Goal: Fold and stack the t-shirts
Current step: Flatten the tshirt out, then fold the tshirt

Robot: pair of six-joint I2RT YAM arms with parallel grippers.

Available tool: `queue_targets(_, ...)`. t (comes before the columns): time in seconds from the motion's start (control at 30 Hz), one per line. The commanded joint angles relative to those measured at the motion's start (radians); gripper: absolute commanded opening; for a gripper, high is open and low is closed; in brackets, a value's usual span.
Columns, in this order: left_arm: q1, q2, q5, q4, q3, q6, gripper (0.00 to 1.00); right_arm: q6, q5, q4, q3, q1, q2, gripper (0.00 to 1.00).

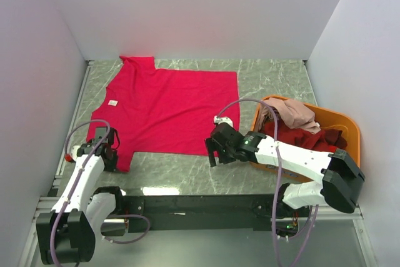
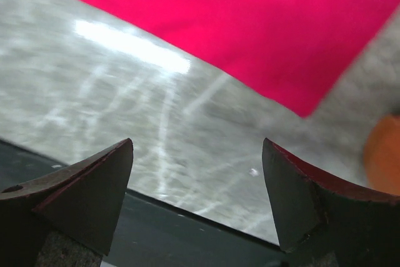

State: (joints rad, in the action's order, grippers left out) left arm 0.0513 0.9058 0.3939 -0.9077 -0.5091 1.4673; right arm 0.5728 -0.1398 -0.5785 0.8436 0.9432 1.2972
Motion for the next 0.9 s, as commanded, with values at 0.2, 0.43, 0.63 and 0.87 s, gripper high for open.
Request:
queue_targets(0.2,0.002,-0.031,0.051,-0.056,-0.023,0.033,0.01,-0.16,-0.094,0.101,-0.075,0.006,0.019,0.83)
queue_targets(0.43,0.002,-0.044,0.072,-0.066,-0.037,0.042,0.01,-0.214,-0.139,0.071,0.041,0.0,0.181,0.81)
queue_targets(0.63,0.002,-0.03,0.083,-0.063,-0.043,0.039,0.01,-0.18,-0.11,0.08,0.054,-0.029,0.247,0.78)
queue_targets(0.87,0.002,0.011,0.082,-0.051,-0.046,0.045,0.01,-0.192,-0.054,0.098,0.019,-0.069,0.275,0.75)
